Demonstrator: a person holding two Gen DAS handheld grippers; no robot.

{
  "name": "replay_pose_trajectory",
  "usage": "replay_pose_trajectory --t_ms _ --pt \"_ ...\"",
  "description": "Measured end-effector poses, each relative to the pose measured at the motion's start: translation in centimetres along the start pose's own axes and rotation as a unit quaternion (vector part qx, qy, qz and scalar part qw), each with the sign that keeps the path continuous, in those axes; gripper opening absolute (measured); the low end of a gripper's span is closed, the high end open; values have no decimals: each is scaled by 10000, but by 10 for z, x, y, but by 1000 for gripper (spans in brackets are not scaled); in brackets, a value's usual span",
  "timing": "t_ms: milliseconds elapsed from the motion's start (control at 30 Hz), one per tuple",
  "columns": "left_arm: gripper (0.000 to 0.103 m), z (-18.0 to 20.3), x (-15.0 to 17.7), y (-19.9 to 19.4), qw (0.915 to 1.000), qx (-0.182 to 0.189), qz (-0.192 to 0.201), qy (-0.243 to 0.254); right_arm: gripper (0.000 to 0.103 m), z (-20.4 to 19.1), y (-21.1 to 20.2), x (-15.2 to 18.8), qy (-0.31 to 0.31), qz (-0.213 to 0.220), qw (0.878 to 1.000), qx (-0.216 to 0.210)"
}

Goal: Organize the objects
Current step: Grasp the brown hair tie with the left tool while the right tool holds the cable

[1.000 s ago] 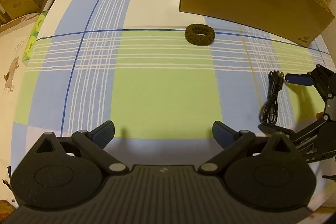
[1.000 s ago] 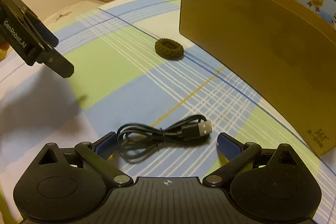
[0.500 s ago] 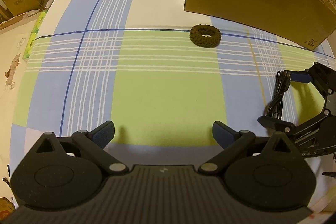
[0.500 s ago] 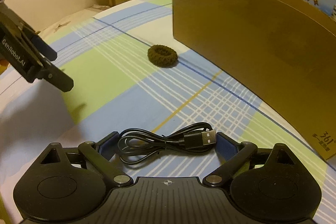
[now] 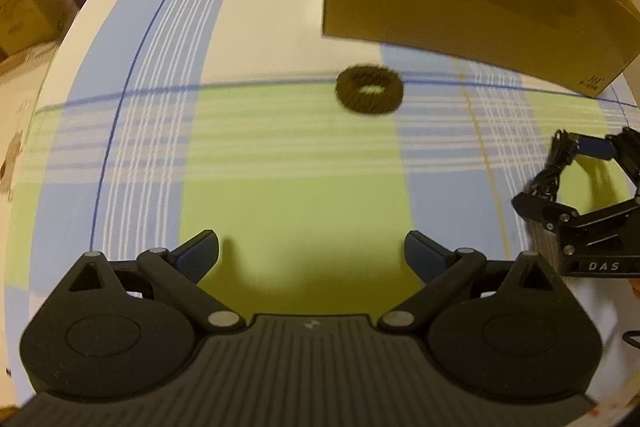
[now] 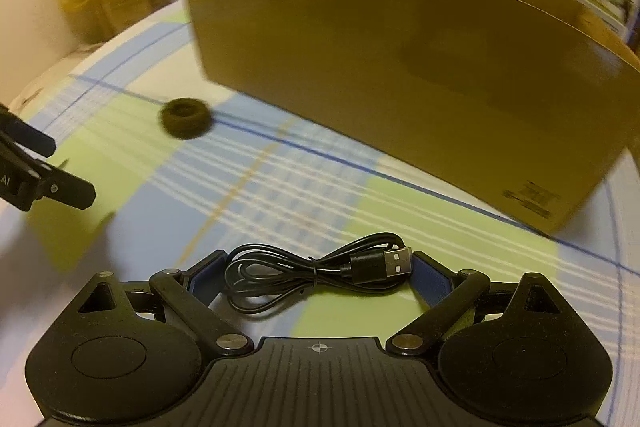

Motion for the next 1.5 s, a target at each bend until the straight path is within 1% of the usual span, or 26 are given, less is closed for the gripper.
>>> replay_pose_trajectory --t_ms 133,233,367,500,633,700,767,867,933,1000,1267,1500 --pt "97 8 -18 8 9995 -66 233 218 92 23 -3 -3 372 44 9988 316" --pt "95 11 -33 16 9986 -87 421 297 92 39 -6 -5 625 83 9966 523" --pt "92 15 -55 26 9977 -13 590 347 92 58 -10 -5 860 116 9936 727" --pt "84 21 -76 34 9963 19 737 443 92 67 -13 -6 991 141 9916 824" --pt "76 25 -90 42 9957 33 747 541 93 72 -14 -5 1017 161 9911 843" --pt "68 25 -92 48 9961 51 696 540 93 73 -14 -5 1014 175 9912 834" --pt "66 25 -94 52 9964 86 660 531 93 73 -14 -5 1016 194 9911 835" --pt "65 26 -98 54 9957 74 708 590 93 73 -12 -6 1014 196 9912 833" --pt "58 26 -100 55 9954 101 743 604 93 74 -12 -5 1014 194 9912 831" --pt "48 27 -102 54 9949 120 771 646 93 74 -12 -5 1014 194 9912 830" --pt "25 30 -94 48 9928 280 799 843 92 73 -13 -4 1011 190 9912 837" --pt "20 35 -67 37 9930 373 701 877 92 65 -14 1 943 108 9924 780"
Point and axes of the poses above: each gripper's, at about its wrist camera, not at the fingertips, and y roughly the way its jaws point, z to its right, x to its underside, the point moved 10 cm from there along y, roughly the way its jaws point, and after that the axes turned 11 degrees about y, right-handed, at the moved point
